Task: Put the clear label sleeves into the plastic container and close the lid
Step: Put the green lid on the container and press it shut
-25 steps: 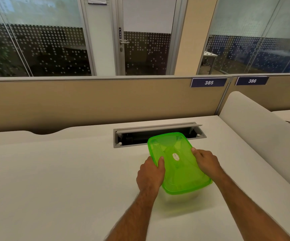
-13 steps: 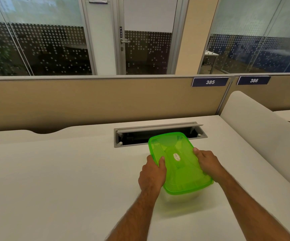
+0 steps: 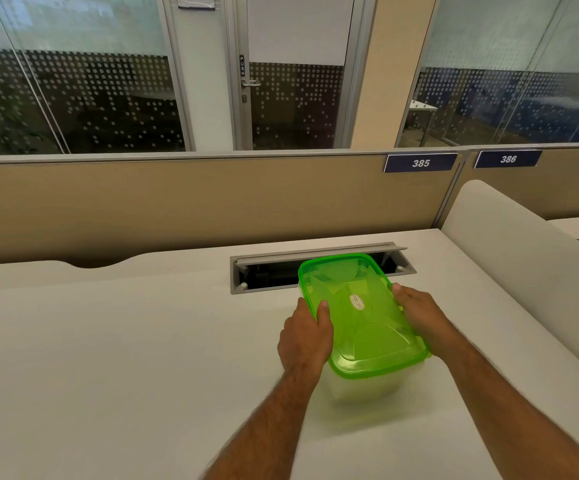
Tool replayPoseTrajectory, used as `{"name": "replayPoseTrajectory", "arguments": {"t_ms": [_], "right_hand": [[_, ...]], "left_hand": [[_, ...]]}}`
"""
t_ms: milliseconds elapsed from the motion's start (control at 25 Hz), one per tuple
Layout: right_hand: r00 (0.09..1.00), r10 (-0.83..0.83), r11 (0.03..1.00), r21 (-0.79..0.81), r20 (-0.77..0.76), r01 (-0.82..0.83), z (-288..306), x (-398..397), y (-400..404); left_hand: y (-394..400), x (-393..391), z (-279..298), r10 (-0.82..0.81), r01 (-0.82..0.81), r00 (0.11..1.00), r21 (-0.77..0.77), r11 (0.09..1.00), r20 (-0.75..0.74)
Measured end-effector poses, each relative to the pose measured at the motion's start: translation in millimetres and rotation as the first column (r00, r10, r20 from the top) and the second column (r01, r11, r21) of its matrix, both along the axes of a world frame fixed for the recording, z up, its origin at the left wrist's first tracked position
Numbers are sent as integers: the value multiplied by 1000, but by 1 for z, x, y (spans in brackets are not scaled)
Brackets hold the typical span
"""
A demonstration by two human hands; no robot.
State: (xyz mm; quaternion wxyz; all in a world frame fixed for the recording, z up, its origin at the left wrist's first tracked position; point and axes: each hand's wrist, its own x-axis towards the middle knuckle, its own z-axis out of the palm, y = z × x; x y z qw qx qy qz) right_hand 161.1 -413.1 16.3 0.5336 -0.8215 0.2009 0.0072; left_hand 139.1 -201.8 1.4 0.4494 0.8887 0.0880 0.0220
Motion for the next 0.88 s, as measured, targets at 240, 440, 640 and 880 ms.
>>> {"name": "replayPoseTrajectory", "arguments": {"t_ms": [240,440,640,880], "right_hand": [[999,42,980,-196,-18,-45,-13,-6,2],[998,64,955,-291,12,-58,-18,-6,4],[999,22,998,-64,32,-20,-25,-6,3],[996,-60,997,-56,-69,56,-20,13,0]], "left_hand": [[-2,-4,-10,-9,13,999,76,997,-52],[-2,-2,-12,-1,5,998,64,998,-64],[-1,-2,-15,33,-46,994,-118,992,-106],[-2,11,-19,73,-123,986,-365,923,-147]]}}
